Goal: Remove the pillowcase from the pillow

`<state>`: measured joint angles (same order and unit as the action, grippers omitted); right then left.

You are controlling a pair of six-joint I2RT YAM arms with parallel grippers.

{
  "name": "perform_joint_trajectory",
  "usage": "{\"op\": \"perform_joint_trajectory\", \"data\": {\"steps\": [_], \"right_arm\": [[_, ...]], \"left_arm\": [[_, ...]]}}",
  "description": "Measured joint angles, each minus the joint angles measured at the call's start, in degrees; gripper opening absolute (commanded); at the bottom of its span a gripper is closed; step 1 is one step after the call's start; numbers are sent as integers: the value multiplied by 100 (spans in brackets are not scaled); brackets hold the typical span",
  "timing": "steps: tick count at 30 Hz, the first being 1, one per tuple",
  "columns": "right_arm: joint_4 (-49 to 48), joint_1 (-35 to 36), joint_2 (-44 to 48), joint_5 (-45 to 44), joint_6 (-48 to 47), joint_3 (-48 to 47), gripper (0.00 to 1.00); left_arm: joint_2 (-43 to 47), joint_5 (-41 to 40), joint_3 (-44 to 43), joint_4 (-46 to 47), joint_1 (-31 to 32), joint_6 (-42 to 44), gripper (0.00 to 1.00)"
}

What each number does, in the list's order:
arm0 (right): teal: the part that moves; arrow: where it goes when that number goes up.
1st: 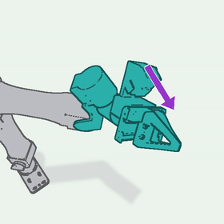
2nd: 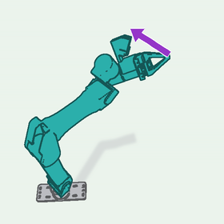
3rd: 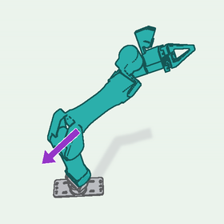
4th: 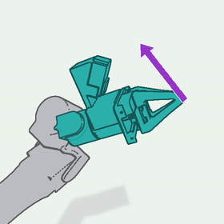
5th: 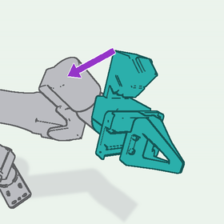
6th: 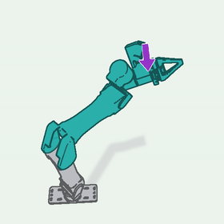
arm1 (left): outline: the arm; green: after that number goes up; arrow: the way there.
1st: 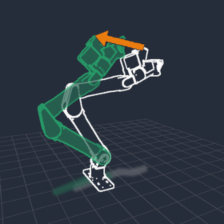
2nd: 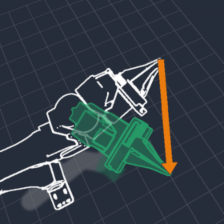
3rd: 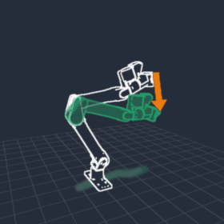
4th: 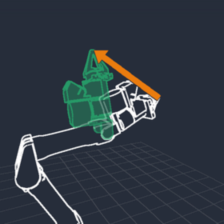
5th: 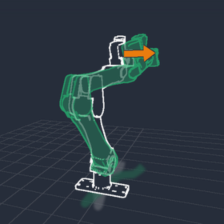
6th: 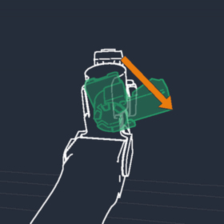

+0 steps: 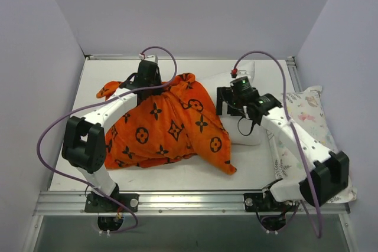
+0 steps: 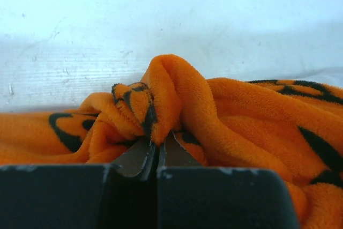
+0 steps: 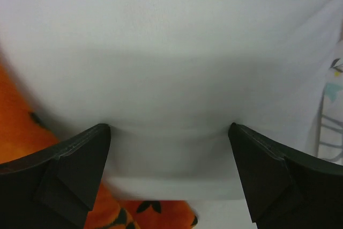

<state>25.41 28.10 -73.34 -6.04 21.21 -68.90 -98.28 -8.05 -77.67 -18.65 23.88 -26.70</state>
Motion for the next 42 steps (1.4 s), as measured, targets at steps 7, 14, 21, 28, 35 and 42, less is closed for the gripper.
{"op": "perform_joint_trajectory", "data": {"steps": [7, 14, 21, 28, 35, 42], "right_arm": [[-925, 37, -1502, 201, 118, 269, 88], [-2170, -42, -1742, 841, 581, 551, 3], [-3401, -39, -1650, 1456, 1482, 1123, 0], [-4118, 9, -1316, 1600, 2245, 1731, 0], [-3812, 330, -951, 1419, 2393, 1779, 0], [-2802, 212, -848, 1266, 2059, 1239, 0]], "left_arm": [[26, 37, 46, -251, 2, 118, 59], [605, -243, -33, -538, 179, 188, 79], [1725, -855, -96, -892, 1204, 33, 86], [2133, -1443, -4, -1027, 1733, -492, 98], [1692, -1764, 479, -1231, 2459, -1128, 95], [1659, -2063, 588, -1401, 2280, -1414, 0]]}}
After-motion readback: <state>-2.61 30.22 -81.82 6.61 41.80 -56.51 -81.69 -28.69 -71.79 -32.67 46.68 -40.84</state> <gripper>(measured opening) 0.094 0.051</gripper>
